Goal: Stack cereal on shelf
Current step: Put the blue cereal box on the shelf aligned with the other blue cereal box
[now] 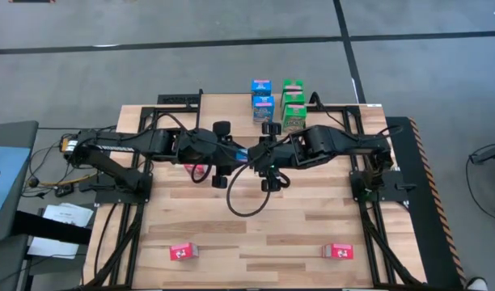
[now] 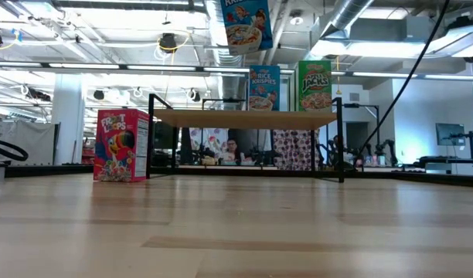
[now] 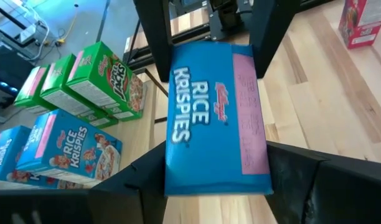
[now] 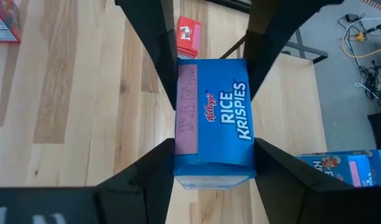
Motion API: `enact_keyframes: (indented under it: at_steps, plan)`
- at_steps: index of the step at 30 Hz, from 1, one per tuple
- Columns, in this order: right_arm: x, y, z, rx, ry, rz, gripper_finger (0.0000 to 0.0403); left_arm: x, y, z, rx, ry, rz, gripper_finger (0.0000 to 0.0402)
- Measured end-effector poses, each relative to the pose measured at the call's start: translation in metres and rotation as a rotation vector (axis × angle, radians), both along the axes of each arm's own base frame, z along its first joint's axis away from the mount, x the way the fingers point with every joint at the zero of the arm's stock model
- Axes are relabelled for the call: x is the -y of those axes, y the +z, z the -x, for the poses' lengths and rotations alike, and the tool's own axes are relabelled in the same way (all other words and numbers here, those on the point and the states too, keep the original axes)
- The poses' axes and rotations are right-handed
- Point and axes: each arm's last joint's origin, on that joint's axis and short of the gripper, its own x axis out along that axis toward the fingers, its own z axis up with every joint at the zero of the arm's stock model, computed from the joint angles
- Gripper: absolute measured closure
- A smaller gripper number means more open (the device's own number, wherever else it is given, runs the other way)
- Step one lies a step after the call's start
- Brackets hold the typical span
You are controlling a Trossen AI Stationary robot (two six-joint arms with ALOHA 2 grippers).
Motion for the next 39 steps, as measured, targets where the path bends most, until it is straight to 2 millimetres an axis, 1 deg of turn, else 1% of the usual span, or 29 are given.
enact_keyframes:
  at_steps: [7, 11, 15, 20, 25, 30, 33, 36, 39]
  plan:
    - [0.0, 0.0, 0.0, 0.0, 0.0, 0.0, 0.0187, -0.001, 0.001, 0.0, 0.001, 0.007, -0.026, 0.0164]
    - [0.0, 0.0, 0.0, 0.0, 0.0, 0.0, 0.0187, -0.001, 0.002, 0.001, -0.002, 0.025, -0.026, 0.0153]
    - [0.0, 0.0, 0.0, 0.001, -0.003, 0.004, 0.0188, -0.002, 0.016, 0.007, -0.013, 0.045, -0.02, 0.0152]
    - [0.003, -0.002, 0.001, -0.028, -0.006, 0.011, 0.0188, -0.003, 0.042, 0.018, 0.01, 0.071, 0.013, 0.0152]
    - [0.006, -0.002, 0.002, -0.036, -0.004, 0.02, 0.0188, -0.004, 0.058, 0.028, -0.009, 0.076, 0.018, 0.0152]
    - [0.019, 0.006, 0.009, -0.048, 0.008, 0.053, 0.0188, -0.005, 0.068, 0.042, -0.046, 0.08, 0.023, 0.0152]
    - [0.033, 0.017, 0.017, -0.009, -0.009, 0.065, 0.0188, -0.006, 0.075, 0.054, -0.015, 0.093, 0.053, 0.0152]
    - [0.05, 0.028, 0.029, 0.013, -0.038, 0.073, 0.0188, -0.006, 0.082, 0.066, 0.018, 0.099, 0.091, 0.0152]
    - [0.067, 0.041, 0.043, 0.051, -0.014, 0.034, 0.0188, -0.007, 0.088, 0.077, 0.05, 0.084, 0.14, 0.0152]
